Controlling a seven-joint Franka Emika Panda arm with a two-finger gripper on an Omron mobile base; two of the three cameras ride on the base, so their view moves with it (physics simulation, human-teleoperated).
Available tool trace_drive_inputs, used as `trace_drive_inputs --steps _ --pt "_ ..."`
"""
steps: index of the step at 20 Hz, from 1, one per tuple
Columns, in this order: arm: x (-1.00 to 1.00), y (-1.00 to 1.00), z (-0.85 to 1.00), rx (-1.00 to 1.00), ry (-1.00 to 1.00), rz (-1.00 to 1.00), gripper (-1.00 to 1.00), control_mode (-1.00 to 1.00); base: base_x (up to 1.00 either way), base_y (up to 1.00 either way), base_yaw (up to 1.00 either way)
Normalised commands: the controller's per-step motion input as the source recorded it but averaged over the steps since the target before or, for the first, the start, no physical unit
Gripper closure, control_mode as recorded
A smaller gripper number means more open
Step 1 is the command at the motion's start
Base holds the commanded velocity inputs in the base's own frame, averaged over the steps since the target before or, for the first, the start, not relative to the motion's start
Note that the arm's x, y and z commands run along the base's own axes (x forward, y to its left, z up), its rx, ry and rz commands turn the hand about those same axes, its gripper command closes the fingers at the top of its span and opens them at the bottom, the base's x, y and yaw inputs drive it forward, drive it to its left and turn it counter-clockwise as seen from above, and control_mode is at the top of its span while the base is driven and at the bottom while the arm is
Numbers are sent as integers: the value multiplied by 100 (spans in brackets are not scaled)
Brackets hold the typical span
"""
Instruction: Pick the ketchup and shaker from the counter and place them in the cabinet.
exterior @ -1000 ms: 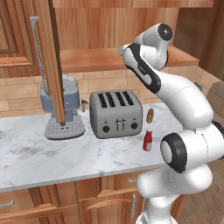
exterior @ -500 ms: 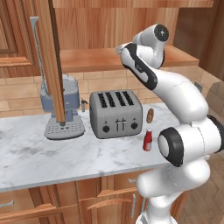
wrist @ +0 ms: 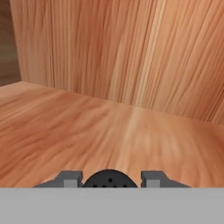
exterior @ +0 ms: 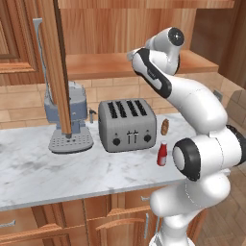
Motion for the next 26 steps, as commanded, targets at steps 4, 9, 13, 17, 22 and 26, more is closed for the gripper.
trace_drive_inputs --steps 4,9,13,17,22,26 --pt "7 0 -48 0 0 0 -100 -100 0 0 0" --pt "0 0 -37 0 0 0 -100 -100 0 0 0" --pt "0 0 -23 0 0 0 -100 -100 0 0 0" --pt "0 0 -12 0 0 0 -100 -100 0 0 0" --pt "0 0 -10 0 0 0 -100 -100 0 0 0" --pt "6 0 -16 0 0 0 -100 -100 0 0 0"
